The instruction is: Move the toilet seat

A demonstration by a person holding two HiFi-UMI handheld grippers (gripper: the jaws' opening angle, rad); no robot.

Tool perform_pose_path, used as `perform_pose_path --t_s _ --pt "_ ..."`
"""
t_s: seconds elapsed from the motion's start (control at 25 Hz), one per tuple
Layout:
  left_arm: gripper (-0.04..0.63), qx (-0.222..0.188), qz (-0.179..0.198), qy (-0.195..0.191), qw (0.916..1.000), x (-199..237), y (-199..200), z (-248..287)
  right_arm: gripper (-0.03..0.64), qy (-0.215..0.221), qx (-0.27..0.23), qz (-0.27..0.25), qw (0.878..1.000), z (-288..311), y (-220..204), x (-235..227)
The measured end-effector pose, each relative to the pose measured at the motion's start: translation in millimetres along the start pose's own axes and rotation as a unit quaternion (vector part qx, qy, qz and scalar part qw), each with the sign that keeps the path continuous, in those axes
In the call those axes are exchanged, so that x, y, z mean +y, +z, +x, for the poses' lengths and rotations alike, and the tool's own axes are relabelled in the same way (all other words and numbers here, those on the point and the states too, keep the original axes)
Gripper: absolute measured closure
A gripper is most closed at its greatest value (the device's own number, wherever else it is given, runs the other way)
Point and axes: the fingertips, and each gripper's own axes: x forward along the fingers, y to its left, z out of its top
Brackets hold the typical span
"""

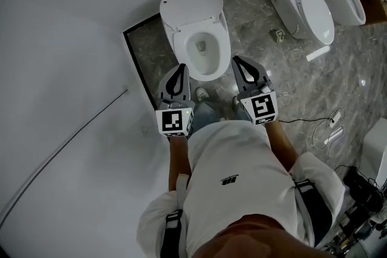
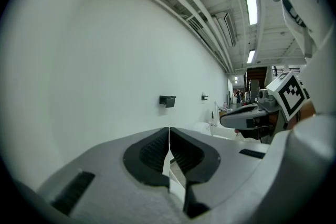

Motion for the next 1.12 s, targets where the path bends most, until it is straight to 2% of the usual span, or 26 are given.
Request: perform_pose_path --t_s 0.32,0.48,0.8,1.12 --pt "0.563 0.029 -0.014 -0.037 0.9988 33.2 -58.7 23.7 0.581 -0.046 0.048 0.011 0.998 34.0 -46.5 7.4" --pt "0.563 0.042 -0.024 -0.053 0.9974 34.0 -81.7 31.7 0.581 -0.057 0.070 0.018 0.996 41.3 -69.4 8.9" --pt "0.563 0.073 -0.046 -0.063 0.9943 35.5 -131.6 42.6 0.580 -0.062 0.117 0.030 0.991 51.9 -121.8 13.8" --pt "0.563 0.097 -0.060 -0.067 0.9912 35.6 -175.7 51.2 0.580 -0.053 0.141 0.032 0.988 69.4 -157.7 17.1"
